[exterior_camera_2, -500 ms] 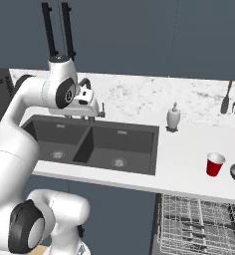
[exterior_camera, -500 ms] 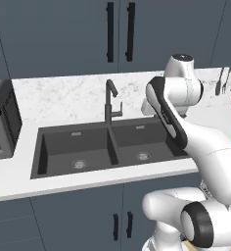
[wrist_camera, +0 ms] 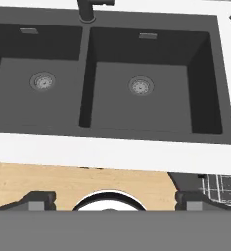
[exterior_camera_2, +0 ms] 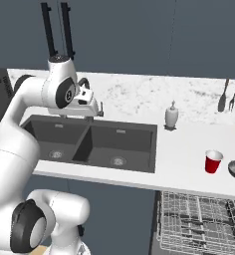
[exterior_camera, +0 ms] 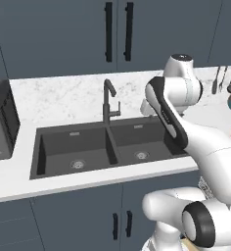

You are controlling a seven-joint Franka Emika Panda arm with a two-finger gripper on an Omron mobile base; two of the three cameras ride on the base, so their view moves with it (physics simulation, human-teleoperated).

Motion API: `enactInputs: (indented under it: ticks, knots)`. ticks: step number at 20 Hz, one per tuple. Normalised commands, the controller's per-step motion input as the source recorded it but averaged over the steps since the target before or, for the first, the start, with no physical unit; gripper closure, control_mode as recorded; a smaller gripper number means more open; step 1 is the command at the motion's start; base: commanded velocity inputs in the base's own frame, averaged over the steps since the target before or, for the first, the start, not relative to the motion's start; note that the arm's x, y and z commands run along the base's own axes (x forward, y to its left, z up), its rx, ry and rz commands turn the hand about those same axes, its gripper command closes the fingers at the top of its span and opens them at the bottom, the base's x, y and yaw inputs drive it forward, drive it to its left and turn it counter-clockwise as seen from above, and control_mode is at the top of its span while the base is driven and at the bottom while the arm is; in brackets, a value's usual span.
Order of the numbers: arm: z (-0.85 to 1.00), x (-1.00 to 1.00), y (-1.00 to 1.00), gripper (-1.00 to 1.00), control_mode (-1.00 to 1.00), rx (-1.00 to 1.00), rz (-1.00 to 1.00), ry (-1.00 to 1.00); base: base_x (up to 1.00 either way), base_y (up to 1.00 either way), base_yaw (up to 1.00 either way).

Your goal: Pick up the cup and bowl from the counter, place them in the dishwasher, and close the dishwasher door.

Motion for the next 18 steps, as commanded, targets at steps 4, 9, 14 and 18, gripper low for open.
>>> enactInputs:
  ticks: [4,9,14,18]
  knots:
    - [0.0,0.0,0.0,-1.0,1.0,0.0,0.0,0.0,-0.21,0.34,-0.45]
    - [0.0,0.0,0.0,-1.0,1.0,0.0,0.0,0.0,0.02,0.42,-0.58]
    - [0.0,0.0,0.0,-1.0,1.0,0.0,0.0,0.0,0.04,0.21,-0.53]
    - [0.0,0.0,0.0,-1.0,1.0,0.0,0.0,0.0,0.02,0.12,-0.56]
